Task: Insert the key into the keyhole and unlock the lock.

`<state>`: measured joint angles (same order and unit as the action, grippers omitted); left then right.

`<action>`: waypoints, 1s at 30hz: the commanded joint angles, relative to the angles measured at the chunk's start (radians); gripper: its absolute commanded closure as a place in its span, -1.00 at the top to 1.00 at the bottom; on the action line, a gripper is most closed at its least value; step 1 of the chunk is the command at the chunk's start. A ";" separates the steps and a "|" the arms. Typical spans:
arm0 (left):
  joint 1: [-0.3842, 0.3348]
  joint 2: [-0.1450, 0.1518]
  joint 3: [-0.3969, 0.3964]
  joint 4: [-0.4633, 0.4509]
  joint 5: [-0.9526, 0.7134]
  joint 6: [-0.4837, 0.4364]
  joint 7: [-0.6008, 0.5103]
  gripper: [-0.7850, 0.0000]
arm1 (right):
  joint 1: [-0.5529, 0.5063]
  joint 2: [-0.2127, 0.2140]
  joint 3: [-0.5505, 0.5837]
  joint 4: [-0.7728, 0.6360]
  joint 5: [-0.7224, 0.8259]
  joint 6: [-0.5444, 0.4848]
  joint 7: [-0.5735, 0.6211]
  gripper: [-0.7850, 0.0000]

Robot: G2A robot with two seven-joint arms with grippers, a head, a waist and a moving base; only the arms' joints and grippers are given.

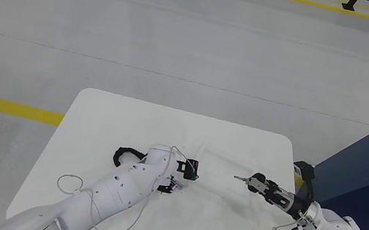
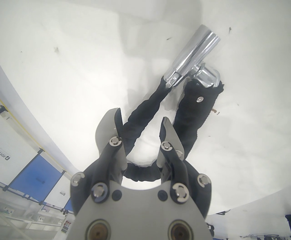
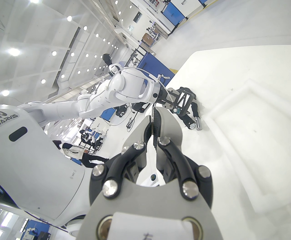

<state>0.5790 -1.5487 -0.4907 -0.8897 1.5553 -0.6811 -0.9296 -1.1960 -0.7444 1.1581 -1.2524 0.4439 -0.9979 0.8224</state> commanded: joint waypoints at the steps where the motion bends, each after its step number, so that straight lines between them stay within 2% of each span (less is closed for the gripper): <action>1: -0.005 -0.010 0.009 0.018 0.003 -0.004 0.010 -0.19 | 0.000 0.000 0.000 0.000 0.000 0.000 0.000 -1.00; 14: -0.031 -0.060 0.038 0.116 0.004 -0.031 0.061 -0.23 | 0.000 0.000 0.000 0.000 0.000 0.000 0.000 -1.00; 26: -0.047 -0.090 0.042 0.177 0.007 -0.043 0.083 -0.32 | 0.000 0.000 0.000 0.000 0.000 0.000 0.000 -1.00; 28: -0.049 -0.095 0.043 0.189 0.005 -0.047 0.086 -0.35 | 0.000 0.000 0.000 0.000 0.000 0.000 0.000 -1.00; 30: -0.051 -0.100 0.043 0.200 0.005 -0.050 0.090 -0.47 | 0.000 0.000 0.000 0.000 0.000 0.000 0.000 -1.00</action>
<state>0.5294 -1.6460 -0.4480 -0.6968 1.5600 -0.7290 -0.8429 -1.1960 -0.7444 1.1581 -1.2524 0.4439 -0.9979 0.8224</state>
